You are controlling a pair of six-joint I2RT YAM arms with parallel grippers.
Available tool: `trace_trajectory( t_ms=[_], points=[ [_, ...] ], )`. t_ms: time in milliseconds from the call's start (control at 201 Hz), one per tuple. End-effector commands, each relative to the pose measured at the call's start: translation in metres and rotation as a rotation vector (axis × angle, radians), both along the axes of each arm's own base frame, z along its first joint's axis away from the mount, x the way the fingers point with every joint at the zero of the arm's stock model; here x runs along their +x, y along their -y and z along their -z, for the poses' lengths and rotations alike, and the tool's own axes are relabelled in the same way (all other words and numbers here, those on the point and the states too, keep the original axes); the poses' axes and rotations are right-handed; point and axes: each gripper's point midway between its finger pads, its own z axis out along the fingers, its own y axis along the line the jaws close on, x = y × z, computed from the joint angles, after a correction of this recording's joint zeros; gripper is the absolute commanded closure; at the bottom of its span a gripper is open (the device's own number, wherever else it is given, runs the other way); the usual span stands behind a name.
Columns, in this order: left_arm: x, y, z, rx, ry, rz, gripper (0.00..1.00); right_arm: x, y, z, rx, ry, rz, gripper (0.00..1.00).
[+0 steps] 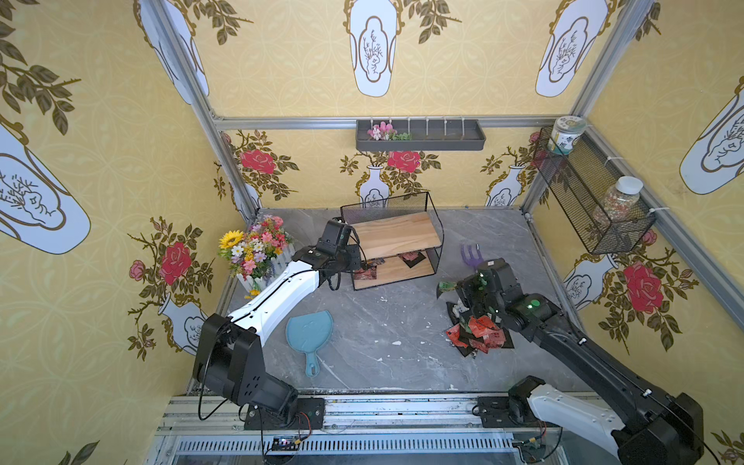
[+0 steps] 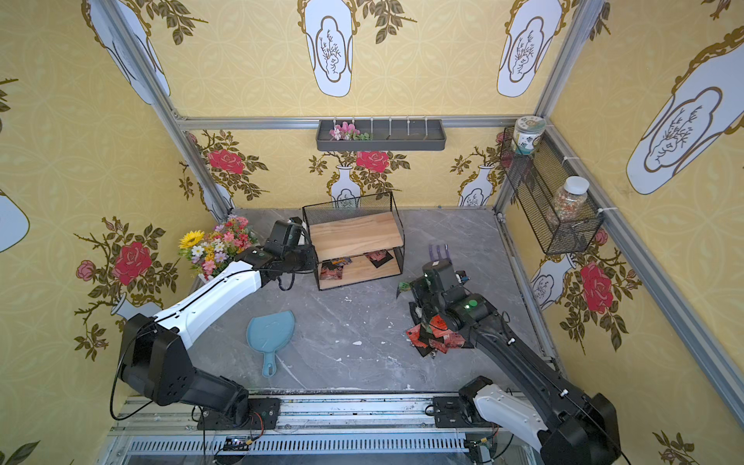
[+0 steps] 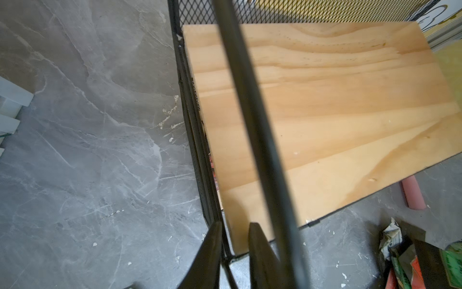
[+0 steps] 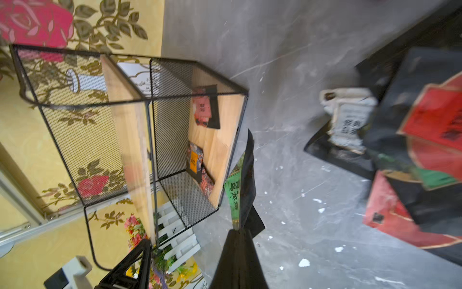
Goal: Remove the tea bags from the shelf
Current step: Place the tea bag at the center of the board, then adjust the shelf at the center of the board, then pick up the tea bag from the shelf.
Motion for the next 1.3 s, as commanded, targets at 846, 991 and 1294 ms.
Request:
trace_trajectory(
  t_ms=[846,991,1294],
  points=[
    [0.002,-0.001,0.004,0.017,-0.01,-0.003,0.76,-0.039,0.05,0.012,-0.212,-0.154,0.022,0.52],
    [0.002,-0.001,0.004,0.016,-0.011,-0.004,0.76,-0.011,-0.001,-0.002,-0.199,-0.051,-0.091,0.57],
    [0.0,-0.006,0.004,0.037,-0.016,-0.016,0.76,0.074,-0.105,0.026,0.108,0.14,-0.135,1.0]
  ],
)
